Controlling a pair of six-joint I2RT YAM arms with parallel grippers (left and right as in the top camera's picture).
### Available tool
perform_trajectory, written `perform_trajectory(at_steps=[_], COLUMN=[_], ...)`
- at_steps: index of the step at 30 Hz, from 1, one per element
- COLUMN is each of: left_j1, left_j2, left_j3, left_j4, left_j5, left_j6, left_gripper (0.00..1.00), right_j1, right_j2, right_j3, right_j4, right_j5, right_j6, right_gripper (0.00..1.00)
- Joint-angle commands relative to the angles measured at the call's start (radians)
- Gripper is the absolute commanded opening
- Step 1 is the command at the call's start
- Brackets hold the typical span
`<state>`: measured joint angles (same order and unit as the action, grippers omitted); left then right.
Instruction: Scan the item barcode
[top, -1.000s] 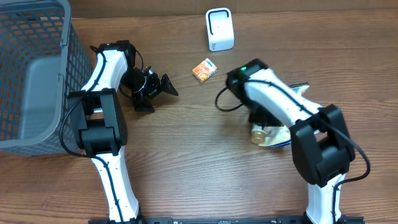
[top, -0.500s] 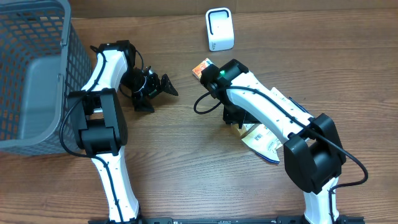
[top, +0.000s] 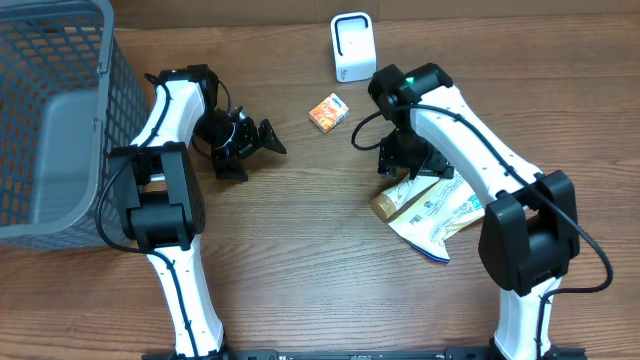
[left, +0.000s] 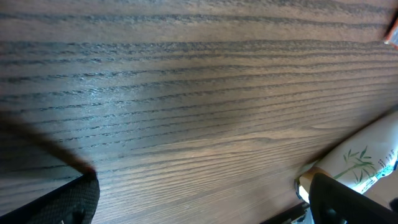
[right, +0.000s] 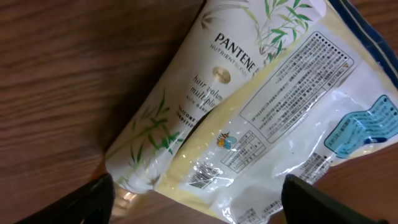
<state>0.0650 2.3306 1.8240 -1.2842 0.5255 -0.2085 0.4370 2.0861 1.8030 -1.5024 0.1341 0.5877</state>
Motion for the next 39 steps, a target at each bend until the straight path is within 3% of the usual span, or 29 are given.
perform_trajectory(at_steps=[1, 6, 12, 17, 24, 28, 36, 39], left_j1=[-0.008, -0.008, -0.013, -0.013, -0.014, -0.014, -0.014, -0.014], left_j2=[0.016, 0.016, 0.016, 0.016, 0.016, 0.016, 0.016, 0.016], left_j3=[0.004, 0.004, 0.004, 0.004, 0.004, 0.004, 0.004, 0.004], left_j4=[0.006, 0.016, 0.009, 0.010, 0.005, 0.006, 0.006, 0.005], left_j5=[-0.065, -0.061, -0.065, -0.065, -0.065, -0.066, -0.065, -0.065], left_j6=[0.002, -0.008, -0.004, -0.002, 0.000, 0.003, 0.002, 0.002], left_gripper=[1.00, 1.00, 1.00, 1.00, 1.00, 1.00, 1.00, 1.00], right_j1=[-0.072, -0.089, -0.179, -0.256, -0.279, -0.298, -0.322, -0.318], right_j2=[-0.016, -0.015, -0.016, -0.016, -0.016, -0.016, -0.016, -0.018], right_j3=[0.016, -0.052, -0.084, -0.112, -0.321, -0.379, -0.241, -0.157], right_j4=[0.005, 0.017, -0.042, -0.077, 0.090, 0.098, -0.060, -0.080], right_j5=[-0.096, -0.068, 0.011, -0.015, -0.014, 0.055, 0.139, 0.016], right_j6=[0.056, 0.075, 0.144, -0.019, -0.011, 0.055, 0.087, -0.051], right_gripper=[0.82, 0.65, 0.66, 0.70, 0.69, 0.69, 0.70, 0.72])
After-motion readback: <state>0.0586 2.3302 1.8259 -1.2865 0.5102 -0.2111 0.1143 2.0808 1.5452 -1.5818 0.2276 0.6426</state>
